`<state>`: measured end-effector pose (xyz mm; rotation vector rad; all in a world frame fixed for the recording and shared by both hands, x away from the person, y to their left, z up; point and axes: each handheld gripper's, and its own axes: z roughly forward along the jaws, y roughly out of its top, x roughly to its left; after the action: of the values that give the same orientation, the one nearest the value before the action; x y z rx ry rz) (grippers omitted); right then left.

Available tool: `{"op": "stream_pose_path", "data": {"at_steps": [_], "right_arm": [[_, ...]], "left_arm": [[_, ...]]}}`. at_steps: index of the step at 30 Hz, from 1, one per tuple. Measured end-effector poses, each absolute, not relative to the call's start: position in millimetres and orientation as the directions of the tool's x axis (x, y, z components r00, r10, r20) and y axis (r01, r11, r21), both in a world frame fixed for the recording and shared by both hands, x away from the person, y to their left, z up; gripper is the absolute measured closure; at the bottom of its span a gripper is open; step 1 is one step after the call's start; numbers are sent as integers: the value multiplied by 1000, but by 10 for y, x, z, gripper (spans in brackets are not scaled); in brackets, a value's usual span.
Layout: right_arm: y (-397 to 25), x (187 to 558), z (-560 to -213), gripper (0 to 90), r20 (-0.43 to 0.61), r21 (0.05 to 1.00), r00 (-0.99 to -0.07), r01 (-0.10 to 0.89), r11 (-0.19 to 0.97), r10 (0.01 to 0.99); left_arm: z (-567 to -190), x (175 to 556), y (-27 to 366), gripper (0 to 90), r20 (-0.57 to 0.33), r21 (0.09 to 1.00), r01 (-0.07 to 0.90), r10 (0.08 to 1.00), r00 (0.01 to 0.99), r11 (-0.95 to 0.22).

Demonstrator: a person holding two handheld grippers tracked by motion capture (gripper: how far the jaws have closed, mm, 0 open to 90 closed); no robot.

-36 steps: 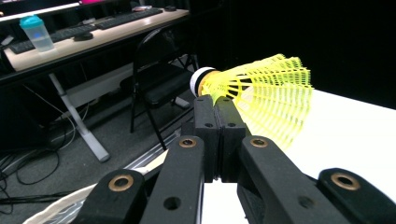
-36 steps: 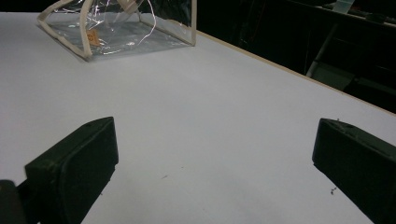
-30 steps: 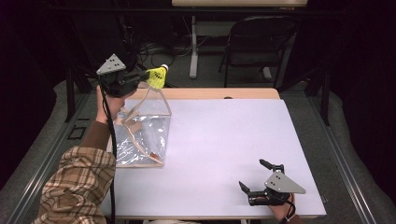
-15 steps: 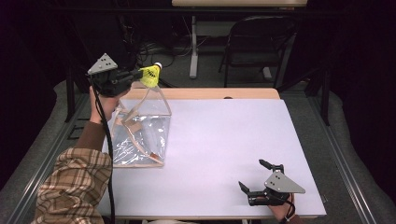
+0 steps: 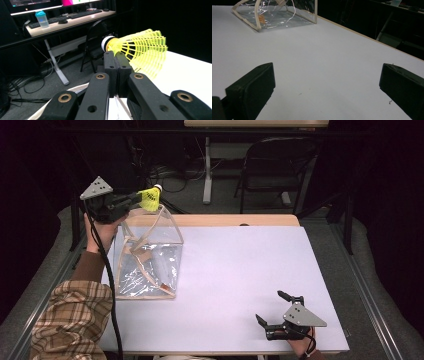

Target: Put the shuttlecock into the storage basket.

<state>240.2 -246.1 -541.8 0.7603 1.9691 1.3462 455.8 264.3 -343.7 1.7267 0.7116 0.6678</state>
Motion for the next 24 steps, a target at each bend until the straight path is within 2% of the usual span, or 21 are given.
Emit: {"op": "stream_pose_path", "data": {"at_steps": [24], "right_arm": [[-2456, 2398, -5418, 0, -172, 944, -638, 110, 310, 750]], "left_arm": [[-3459, 4536, 2854, 896, 71, 965, 155, 777, 625, -213]]}}
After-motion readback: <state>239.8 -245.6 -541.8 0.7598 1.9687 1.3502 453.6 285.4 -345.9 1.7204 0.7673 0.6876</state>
